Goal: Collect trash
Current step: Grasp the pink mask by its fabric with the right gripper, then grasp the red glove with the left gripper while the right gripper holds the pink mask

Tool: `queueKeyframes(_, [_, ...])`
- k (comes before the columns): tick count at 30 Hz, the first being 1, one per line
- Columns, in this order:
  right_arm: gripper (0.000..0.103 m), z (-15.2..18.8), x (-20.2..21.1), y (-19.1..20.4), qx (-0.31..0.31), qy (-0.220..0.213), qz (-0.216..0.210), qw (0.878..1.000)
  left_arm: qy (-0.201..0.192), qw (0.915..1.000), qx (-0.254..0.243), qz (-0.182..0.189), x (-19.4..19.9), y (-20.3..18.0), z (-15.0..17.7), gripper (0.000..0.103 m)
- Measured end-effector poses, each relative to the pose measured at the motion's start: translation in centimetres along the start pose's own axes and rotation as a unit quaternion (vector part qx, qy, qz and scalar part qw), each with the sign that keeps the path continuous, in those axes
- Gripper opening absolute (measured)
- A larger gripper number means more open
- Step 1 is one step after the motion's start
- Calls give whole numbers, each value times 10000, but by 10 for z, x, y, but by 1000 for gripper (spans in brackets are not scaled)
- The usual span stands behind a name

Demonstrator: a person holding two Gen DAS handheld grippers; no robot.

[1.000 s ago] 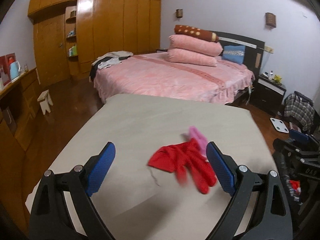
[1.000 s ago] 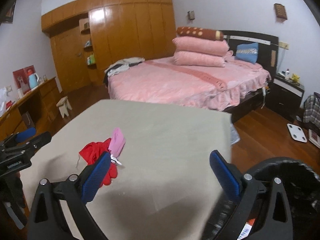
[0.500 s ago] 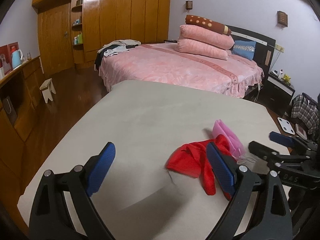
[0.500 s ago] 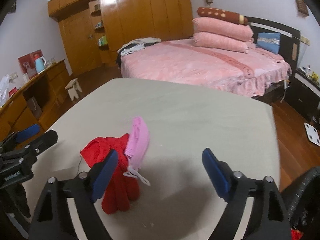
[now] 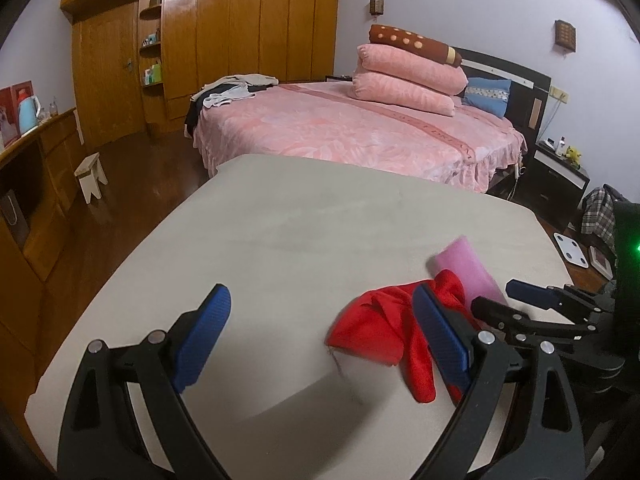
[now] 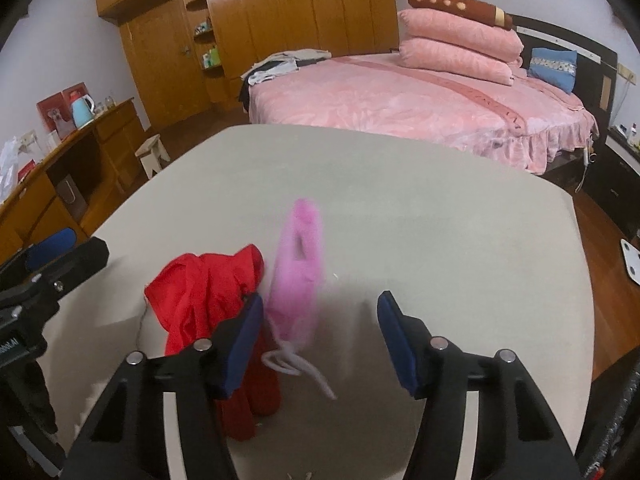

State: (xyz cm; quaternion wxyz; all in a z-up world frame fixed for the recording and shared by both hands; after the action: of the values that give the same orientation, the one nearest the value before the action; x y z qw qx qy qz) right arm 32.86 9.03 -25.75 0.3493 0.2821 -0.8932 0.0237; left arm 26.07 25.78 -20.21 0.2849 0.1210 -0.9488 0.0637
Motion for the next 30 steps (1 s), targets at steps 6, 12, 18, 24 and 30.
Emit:
queueKeyframes(6, [50,1,-11,5,-52,167,-115,9998,25,10000,42,1,-2,-1,0,89])
queueKeyframes(12, [50,0,-9,-8,-241,156,30,9996,3,10000,0,8,-3,-2,0,89])
queueKeyframes(18, [52,-1,-20,-8,-164,323,122,9993,6,10000,74,-6,-4,-3,0,89])
queueKeyframes(24, [27,2,-21,-8,81,385,277,9988,20,10000,41,59,-5,-6,-1,89])
queueKeyframes(30, [14,-5,1,-28,-203,175,311,9992,131,9995,11,292,-11,-27,4,89])
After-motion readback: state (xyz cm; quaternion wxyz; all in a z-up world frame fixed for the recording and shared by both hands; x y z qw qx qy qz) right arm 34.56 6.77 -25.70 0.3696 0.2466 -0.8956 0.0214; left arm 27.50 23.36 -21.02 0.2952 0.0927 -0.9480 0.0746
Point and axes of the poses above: each gripper's, at about its wrist camera, not at the fingertips, and x roughly against the way its jaws point, y to its left, z to its underside, the point moved 10 cm from there along -x, roughly the way its jaws point, and after that the axes turned 4 degrees about -y, right-handed, at the moved point
